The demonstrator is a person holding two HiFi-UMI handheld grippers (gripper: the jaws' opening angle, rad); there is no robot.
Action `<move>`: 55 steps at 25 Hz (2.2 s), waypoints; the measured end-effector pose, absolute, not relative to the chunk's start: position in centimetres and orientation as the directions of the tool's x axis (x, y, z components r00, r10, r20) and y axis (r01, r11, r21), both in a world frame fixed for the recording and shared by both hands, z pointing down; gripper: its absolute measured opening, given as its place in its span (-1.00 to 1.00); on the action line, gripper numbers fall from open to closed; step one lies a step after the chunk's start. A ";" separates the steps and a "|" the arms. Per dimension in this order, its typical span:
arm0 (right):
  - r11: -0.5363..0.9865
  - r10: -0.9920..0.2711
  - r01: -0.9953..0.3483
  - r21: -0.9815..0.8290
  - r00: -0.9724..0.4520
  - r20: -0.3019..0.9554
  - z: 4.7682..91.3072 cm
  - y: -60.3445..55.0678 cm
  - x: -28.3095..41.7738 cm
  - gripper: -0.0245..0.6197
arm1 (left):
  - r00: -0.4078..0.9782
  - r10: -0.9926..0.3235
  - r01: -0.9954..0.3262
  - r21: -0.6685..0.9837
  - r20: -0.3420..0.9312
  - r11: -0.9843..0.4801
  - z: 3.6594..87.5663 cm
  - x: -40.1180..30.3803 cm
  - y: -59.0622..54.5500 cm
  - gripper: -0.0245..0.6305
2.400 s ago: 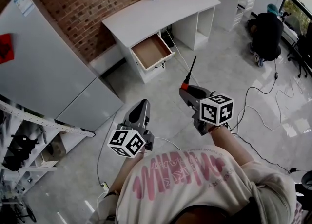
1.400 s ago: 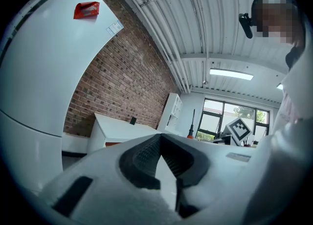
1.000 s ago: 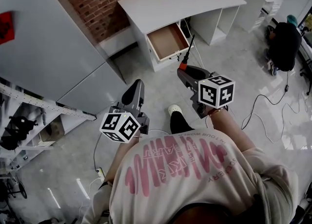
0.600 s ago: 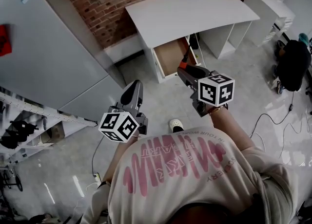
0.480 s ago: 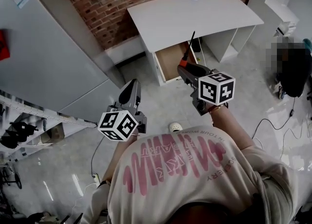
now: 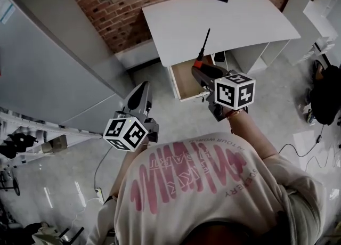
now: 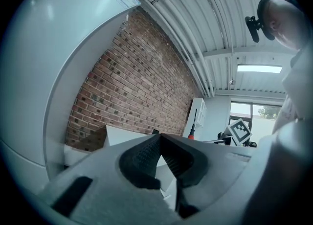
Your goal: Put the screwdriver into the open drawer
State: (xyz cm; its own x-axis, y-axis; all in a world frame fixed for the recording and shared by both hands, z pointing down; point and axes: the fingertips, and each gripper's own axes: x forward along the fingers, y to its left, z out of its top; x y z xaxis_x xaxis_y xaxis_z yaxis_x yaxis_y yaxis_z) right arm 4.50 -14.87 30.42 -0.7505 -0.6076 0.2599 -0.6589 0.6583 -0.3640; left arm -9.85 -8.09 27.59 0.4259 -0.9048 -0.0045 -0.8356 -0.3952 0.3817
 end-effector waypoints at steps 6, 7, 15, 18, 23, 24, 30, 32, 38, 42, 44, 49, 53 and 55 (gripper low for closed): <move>0.666 -0.579 -0.639 -0.385 -0.768 0.273 32.1 -18.0 4.1 -0.58 | 0.386 -0.922 -0.851 0.393 0.021 -0.347 28.7 -10.5 -10.3 -0.92; 0.666 -0.572 -0.635 -0.391 -0.772 0.279 32.5 -18.2 3.9 -0.58 | 0.379 -0.925 -0.852 0.400 0.027 -0.338 29.0 -10.7 -10.5 -0.92; 0.641 -0.518 -0.630 -0.438 -0.777 0.358 37.1 -18.8 3.8 -0.58 | 0.361 -0.927 -0.868 0.400 0.102 -0.294 31.1 -11.3 -11.7 -0.92; 0.612 -0.493 -0.645 -0.456 -0.763 0.417 40.4 -18.4 3.8 -0.58 | 0.343 -0.930 -0.884 0.381 0.131 -0.272 32.1 -11.7 -11.3 -0.92; 0.582 -0.421 -0.678 -0.450 -0.724 0.547 46.8 -17.4 2.6 -0.58 | 0.301 -0.929 -0.903 0.378 0.217 -0.204 35.7 -13.5 -10.1 -0.92; 0.576 -0.407 -0.687 -0.443 -0.711 0.573 48.0 -17.4 2.6 -0.58 | 0.301 -0.925 -0.901 0.389 0.233 -0.195 36.6 -13.7 -10.1 -0.92; 0.554 -0.284 -0.714 -0.428 -0.645 0.709 55.1 -17.3 3.4 -0.58 | 0.318 -0.905 -0.884 0.434 0.281 -0.176 40.2 -15.1 -11.9 -0.92; 0.558 -0.228 -0.726 -0.402 -0.599 0.768 57.7 -17.4 3.8 -0.58 | 0.328 -0.898 -0.876 0.451 0.294 -0.173 41.2 -15.8 -13.0 -0.92; 0.556 -0.102 -0.763 -0.330 -0.456 0.884 64.2 -19.2 4.3 -0.58 | 0.286 -0.903 -0.879 0.463 0.320 -0.114 43.8 -18.6 -18.3 -0.92; 0.588 -0.010 -0.760 -0.277 -0.349 0.937 67.8 -19.2 4.8 -0.58 | 0.309 -0.893 -0.861 0.494 0.327 -0.117 45.2 -18.6 -21.7 -0.92; 0.614 0.006 -0.751 -0.243 -0.303 0.953 69.1 -19.7 5.0 -0.58 | 0.324 -0.883 -0.853 0.508 0.340 -0.118 46.3 -18.6 -23.0 -0.92; 0.666 -0.013 -0.729 -0.158 -0.224 0.975 71.3 -22.7 5.3 -0.58 | 0.324 -0.864 -0.851 0.517 0.385 -0.089 48.6 -19.7 -24.8 -0.92; 0.733 -0.012 -0.677 -0.068 -0.112 0.994 72.7 -24.0 7.2 -0.58 | 0.309 -0.855 -0.850 0.524 0.417 -0.051 50.3 -20.5 -24.6 -0.92; 0.759 -0.014 -0.650 -0.040 -0.076 0.997 73.6 -25.0 7.5 -0.58 | 0.296 -0.852 -0.851 0.525 0.432 -0.030 51.3 -21.4 -25.1 -0.92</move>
